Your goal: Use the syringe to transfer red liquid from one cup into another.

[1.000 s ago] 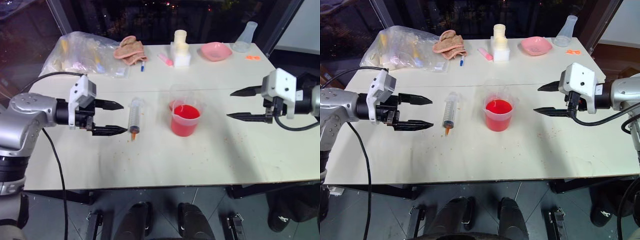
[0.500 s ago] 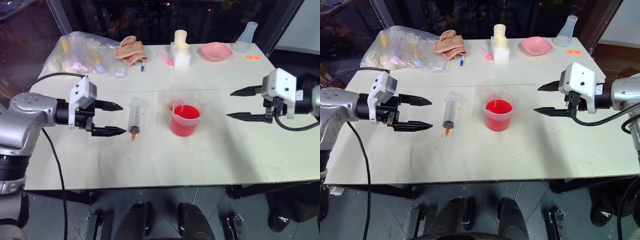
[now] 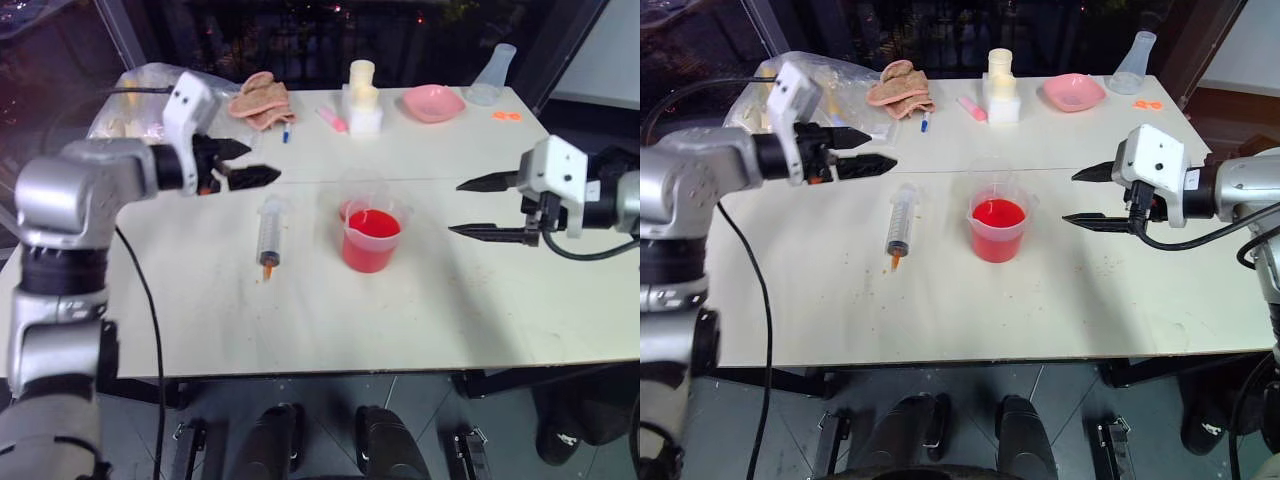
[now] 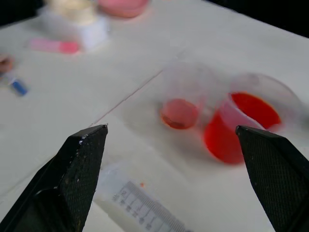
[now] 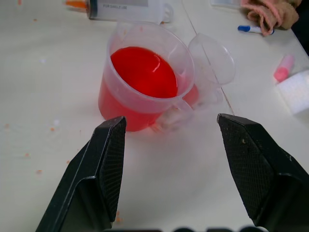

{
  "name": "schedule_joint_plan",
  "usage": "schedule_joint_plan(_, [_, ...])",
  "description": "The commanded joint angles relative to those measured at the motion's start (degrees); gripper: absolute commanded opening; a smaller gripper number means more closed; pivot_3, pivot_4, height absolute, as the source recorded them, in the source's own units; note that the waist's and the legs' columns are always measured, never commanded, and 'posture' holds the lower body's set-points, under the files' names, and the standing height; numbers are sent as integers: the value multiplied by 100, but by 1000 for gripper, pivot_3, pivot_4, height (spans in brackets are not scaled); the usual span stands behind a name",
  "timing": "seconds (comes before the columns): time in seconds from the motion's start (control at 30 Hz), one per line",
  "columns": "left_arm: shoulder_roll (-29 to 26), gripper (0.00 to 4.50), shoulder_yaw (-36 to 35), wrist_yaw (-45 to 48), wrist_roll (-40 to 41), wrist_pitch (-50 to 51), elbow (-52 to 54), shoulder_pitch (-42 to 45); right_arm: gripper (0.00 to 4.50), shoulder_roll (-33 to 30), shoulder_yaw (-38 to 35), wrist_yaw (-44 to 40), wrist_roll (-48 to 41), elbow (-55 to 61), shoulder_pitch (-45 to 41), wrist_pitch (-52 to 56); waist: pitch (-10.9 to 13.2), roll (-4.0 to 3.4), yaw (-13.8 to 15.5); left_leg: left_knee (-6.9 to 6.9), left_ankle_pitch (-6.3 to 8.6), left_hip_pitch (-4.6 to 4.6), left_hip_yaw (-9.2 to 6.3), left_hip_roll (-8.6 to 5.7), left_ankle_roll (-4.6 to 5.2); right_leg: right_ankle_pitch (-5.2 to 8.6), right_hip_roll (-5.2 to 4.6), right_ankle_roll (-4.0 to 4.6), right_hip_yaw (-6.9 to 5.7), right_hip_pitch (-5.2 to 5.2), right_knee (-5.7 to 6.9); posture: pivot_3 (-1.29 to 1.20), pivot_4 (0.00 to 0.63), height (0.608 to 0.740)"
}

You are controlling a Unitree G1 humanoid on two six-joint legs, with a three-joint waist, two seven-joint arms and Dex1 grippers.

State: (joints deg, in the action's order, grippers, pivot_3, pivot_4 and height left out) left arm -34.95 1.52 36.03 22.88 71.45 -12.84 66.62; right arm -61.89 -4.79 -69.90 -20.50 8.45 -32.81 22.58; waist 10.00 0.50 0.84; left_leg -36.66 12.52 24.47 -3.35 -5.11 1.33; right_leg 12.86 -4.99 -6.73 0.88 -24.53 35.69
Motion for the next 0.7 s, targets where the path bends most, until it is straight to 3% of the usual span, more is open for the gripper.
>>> schedule_joint_plan(0.03, [269,4477,118,-951,-627,912,-1078,918,3117,-42,-173,117,-60,296,-43,35,1,0,-28,-10,5,0,4,-7,7,6,-4,-10,3,-1,14,0,150,740])
schedule_joint_plan(0.2, [1158,4477,108,-2109,-1393,1080,-3699,2448,3117,0,-180,205,-68,404,-57,78,10,13,-9,-33,13,1,6,-7,9,12,-2,-19,5,-3,35,0,150,740])
schedule_joint_plan(0.3, [1404,4477,-112,-2508,-1547,1013,-4590,2897,3117,25,-152,267,-76,489,-69,132,11,15,-23,-37,14,2,8,-14,9,13,-10,-22,5,0,35,0,150,740])
schedule_joint_plan(0.47, [1628,4477,-1172,-3779,-1539,1112,-5452,3192,3117,21,-171,317,-120,621,12,235,11,14,-56,-34,20,1,10,-8,-1,14,-13,-24,13,-12,46,0,150,740])
schedule_joint_plan(0.7, [1834,4477,-2486,-5289,-1263,757,-5846,3041,3117,60,-209,457,-191,767,65,384,12,16,-4,-36,24,3,9,-11,-8,14,-24,-24,14,-12,47,0,150,740])
